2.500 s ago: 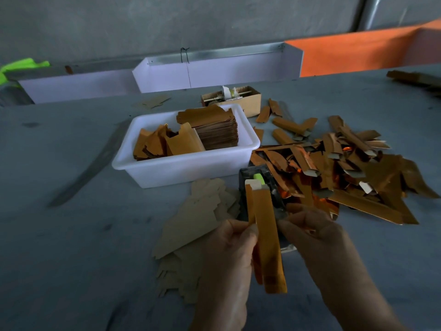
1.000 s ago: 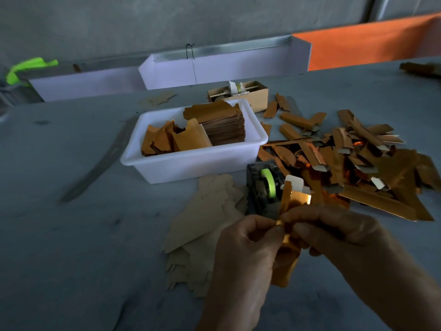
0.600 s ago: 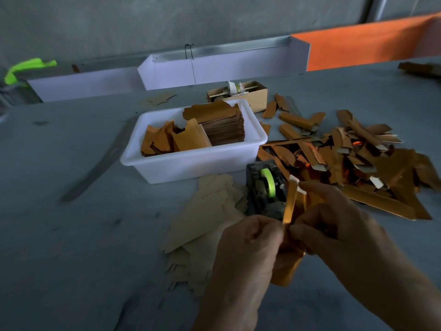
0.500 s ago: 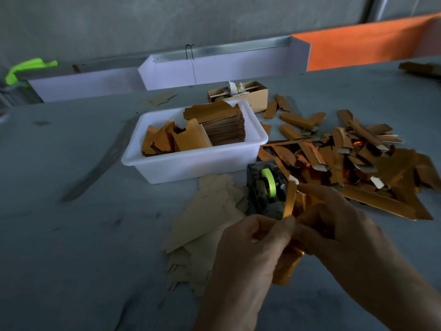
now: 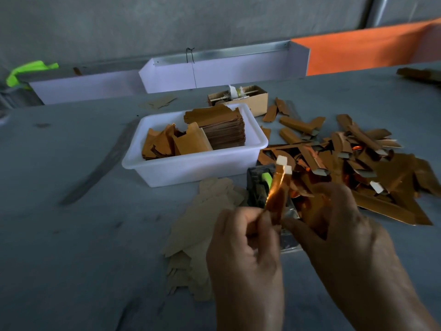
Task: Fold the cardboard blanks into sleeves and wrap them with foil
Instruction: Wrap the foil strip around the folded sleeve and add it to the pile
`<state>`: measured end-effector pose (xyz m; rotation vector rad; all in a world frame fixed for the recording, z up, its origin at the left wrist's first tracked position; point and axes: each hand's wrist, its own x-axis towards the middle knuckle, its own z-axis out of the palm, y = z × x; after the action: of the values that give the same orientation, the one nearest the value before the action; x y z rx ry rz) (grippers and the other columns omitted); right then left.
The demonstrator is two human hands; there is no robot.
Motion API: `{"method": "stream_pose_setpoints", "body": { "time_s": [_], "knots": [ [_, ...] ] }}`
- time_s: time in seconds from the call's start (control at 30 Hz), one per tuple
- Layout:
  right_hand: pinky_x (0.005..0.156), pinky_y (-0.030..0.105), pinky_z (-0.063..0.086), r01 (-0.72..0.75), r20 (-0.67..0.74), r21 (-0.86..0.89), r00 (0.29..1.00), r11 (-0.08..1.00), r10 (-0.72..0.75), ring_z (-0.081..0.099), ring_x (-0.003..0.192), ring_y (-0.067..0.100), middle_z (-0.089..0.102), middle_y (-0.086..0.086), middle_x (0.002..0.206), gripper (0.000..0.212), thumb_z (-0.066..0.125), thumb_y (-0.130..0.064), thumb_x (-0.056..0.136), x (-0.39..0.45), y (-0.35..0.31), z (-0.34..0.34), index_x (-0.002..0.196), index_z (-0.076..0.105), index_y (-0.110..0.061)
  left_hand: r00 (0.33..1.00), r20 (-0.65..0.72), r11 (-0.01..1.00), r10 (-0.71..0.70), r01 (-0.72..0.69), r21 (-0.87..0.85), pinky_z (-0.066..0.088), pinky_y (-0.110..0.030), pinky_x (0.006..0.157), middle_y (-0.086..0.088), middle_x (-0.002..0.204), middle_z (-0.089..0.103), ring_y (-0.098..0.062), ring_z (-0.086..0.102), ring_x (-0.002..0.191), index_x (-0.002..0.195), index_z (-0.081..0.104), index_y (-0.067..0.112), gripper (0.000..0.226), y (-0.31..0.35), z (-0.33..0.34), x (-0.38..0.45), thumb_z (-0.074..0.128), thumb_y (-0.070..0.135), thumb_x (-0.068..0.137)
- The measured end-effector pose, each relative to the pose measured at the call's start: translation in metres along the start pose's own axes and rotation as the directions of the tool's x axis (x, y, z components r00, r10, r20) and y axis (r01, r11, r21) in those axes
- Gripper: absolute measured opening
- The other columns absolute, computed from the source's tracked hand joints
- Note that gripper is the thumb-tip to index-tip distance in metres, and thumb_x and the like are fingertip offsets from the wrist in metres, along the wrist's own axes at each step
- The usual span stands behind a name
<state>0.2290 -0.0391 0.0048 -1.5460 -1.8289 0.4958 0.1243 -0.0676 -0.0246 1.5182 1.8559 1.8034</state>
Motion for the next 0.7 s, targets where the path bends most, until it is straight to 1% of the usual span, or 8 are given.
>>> {"method": "stream_pose_setpoints", "body": {
  "time_s": [0.07,0.17,0.23,0.3,0.43,0.53,0.63,0.7],
  "knots": [
    [0.046,0.009,0.043,-0.051,0.045,0.206,0.998,0.977,0.043,0.059,0.058,-0.004,0.064,-0.016,0.067,0.044,0.062,-0.052,0.066,0.003,0.005,-0.001,0.101,0.046,-0.031,0.991,0.05,0.989,-0.12,0.124,-0.081,0.055,-0.031,0.056,0.003,0.072,0.064,-0.008,0.064,0.063,0.074,0.063,0.027,0.013,0.001,-0.002,0.001,0.063,0.023,0.087],
    [0.067,0.028,0.054,-0.161,0.163,0.426,0.982,0.89,0.1,0.065,0.073,0.006,0.068,-0.006,0.076,0.055,0.055,-0.065,0.051,0.006,0.011,0.002,0.095,0.056,-0.032,0.967,0.145,0.967,-0.208,0.225,-0.117,0.058,-0.036,0.063,-0.001,0.077,0.068,-0.009,0.067,0.068,0.077,0.066,0.026,0.009,0.003,-0.002,0.0,0.063,0.023,0.086],
    [0.071,0.032,0.053,-0.22,0.267,0.499,0.959,0.838,0.092,0.067,0.075,0.009,0.071,-0.004,0.08,0.054,0.061,-0.062,0.046,0.005,0.012,0.006,0.089,0.062,-0.03,0.952,0.191,0.957,-0.238,0.264,-0.119,0.058,-0.033,0.062,-0.004,0.077,0.07,-0.011,0.068,0.067,0.08,0.067,0.023,0.007,0.003,-0.001,0.0,0.063,0.023,0.086],
    [0.069,0.03,0.05,-0.293,0.352,0.571,0.931,0.766,0.094,0.068,0.071,0.009,0.071,-0.003,0.075,0.036,0.068,-0.048,0.05,0.005,0.013,0.01,0.08,0.067,-0.027,0.942,0.215,0.952,-0.258,0.286,-0.113,0.057,-0.026,0.058,-0.004,0.076,0.071,-0.011,0.069,0.066,0.081,0.068,0.021,0.008,0.003,-0.003,-0.001,0.063,0.022,0.087],
    [0.066,0.025,0.047,-0.295,0.342,0.616,0.935,0.73,0.089,0.066,0.07,0.014,0.07,0.003,0.072,0.012,0.065,-0.031,0.062,0.004,0.017,0.014,0.073,0.069,-0.031,0.908,0.273,0.92,-0.318,0.365,-0.143,0.051,-0.013,0.051,0.0,0.073,0.071,-0.005,0.068,0.063,0.079,0.069,0.022,0.011,0.004,-0.007,0.001,0.063,0.019,0.088],
    [0.068,0.026,0.048,-0.284,0.344,0.611,0.936,0.739,0.076,0.066,0.077,0.02,0.071,0.006,0.077,0.012,0.067,-0.021,0.073,0.004,0.017,0.014,0.078,0.07,-0.031,0.882,0.267,0.898,-0.388,0.427,-0.108,0.056,-0.022,0.056,0.009,0.073,0.069,-0.009,0.068,0.065,0.085,0.067,0.032,0.011,0.0,-0.009,0.003,0.066,0.021,0.086],
    [0.073,0.03,0.049,-0.309,0.382,0.603,0.921,0.736,0.075,0.067,0.078,0.021,0.072,0.006,0.079,0.012,0.065,-0.026,0.071,0.005,0.018,0.011,0.08,0.071,-0.031,0.795,0.347,0.811,-0.497,0.568,-0.139,0.06,-0.035,0.06,0.008,0.079,0.069,-0.014,0.07,0.068,0.101,0.055,0.042,0.022,-0.005,-0.013,0.01,0.063,0.027,0.087],
    [0.077,0.033,0.048,-0.355,0.402,0.627,0.91,0.693,0.101,0.069,0.076,0.017,0.073,0.004,0.08,0.021,0.061,-0.031,0.064,0.008,0.02,0.009,0.082,0.072,-0.025,0.839,0.323,0.885,-0.438,0.465,-0.007,0.057,-0.024,0.059,0.013,0.082,0.069,-0.005,0.068,0.072,0.102,0.052,0.046,0.016,-0.013,-0.014,0.014,0.055,0.035,0.09]
  ]
}}
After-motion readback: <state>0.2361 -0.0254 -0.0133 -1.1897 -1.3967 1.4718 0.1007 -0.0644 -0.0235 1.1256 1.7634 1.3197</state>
